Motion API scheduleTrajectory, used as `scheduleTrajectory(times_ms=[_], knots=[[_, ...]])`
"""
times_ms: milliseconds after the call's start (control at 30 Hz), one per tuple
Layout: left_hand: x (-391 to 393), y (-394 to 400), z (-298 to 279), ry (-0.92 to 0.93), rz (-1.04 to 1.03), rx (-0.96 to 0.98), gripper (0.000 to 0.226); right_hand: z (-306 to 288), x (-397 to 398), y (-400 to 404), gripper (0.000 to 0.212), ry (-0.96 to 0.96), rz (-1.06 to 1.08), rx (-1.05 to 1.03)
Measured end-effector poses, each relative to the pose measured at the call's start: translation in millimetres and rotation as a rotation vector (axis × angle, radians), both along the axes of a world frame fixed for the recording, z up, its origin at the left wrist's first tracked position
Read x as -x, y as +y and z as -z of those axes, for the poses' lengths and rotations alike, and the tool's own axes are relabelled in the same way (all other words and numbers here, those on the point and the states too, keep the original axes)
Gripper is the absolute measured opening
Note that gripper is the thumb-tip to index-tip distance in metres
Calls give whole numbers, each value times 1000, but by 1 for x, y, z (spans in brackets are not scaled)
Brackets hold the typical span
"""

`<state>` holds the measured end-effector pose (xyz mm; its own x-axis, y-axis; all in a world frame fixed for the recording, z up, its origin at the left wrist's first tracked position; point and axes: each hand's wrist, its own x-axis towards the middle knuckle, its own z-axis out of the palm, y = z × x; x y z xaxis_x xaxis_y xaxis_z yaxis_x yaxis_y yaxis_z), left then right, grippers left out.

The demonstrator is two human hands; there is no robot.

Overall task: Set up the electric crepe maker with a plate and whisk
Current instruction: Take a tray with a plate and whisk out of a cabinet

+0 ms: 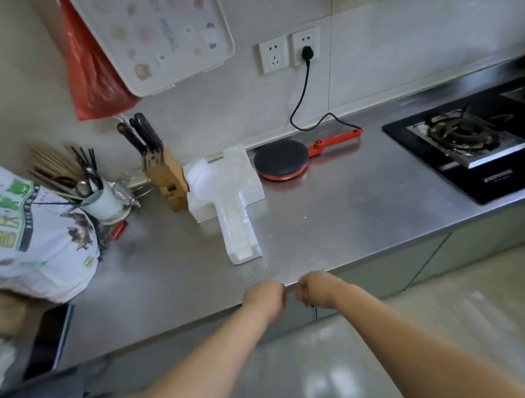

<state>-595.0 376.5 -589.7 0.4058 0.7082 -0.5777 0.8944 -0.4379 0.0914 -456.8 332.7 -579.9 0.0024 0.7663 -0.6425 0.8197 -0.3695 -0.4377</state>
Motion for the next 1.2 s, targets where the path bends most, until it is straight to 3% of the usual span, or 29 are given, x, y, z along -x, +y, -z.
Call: scheduleTrajectory(times_ms=[200, 367, 500, 600, 767, 1000, 1100, 1200], knots=[[114, -11, 22, 67, -50, 14, 36, 39, 96, -22, 41, 114, 137, 57], [223, 1, 51, 7, -184, 97, 40, 82, 209, 10, 42, 620, 725, 115], [298, 10, 76, -57, -239, 117, 39, 120, 297, 38, 30, 1016, 1166, 113], [334, 25, 86, -64, -254, 93, 44, 129, 337, 57, 28, 1146, 1437, 35], [357, 40, 103, -129, -208, 116, 68, 137, 344, 80, 30, 1128, 1637, -85], [335, 35, 107, -227, -211, 41, 47, 142, 337, 61, 18, 1058, 1596, -47], [318, 5, 109, -264, -245, 55, 41, 149, 329, 24, 22, 829, 1495, 6], [294, -31, 110, -287, -121, 131, 43, 161, 318, -21, 37, 599, 1467, -10]])
